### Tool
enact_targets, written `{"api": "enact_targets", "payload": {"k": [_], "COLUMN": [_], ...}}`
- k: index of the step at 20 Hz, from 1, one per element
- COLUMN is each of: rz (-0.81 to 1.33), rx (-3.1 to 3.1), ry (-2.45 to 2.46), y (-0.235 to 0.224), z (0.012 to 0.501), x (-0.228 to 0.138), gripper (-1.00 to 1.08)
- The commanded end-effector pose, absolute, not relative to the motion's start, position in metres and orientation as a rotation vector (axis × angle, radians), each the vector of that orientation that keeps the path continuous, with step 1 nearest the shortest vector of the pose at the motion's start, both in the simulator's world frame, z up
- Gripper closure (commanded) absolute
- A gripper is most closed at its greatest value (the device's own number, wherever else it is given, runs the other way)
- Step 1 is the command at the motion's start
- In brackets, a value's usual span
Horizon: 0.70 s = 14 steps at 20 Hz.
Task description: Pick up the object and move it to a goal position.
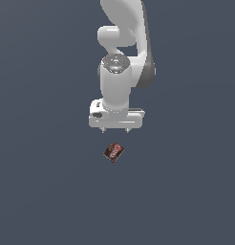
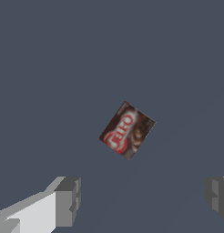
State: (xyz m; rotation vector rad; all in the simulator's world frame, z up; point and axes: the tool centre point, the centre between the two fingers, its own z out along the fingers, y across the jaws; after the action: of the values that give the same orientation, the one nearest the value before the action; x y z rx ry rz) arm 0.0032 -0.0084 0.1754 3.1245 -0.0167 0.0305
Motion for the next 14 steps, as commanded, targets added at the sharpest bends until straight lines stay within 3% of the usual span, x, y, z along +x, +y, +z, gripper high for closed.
{"api": "enact_targets", "payload": {"k": [1, 14], "rz": [0.030, 0.010], "rx": [3.124, 3.124], "ry": [-0.017, 0.107], "y": [-0.008, 0.012], "z": [0.175, 0.175], "x": [0.003, -0.002], "gripper": [-0.92, -0.92]}}
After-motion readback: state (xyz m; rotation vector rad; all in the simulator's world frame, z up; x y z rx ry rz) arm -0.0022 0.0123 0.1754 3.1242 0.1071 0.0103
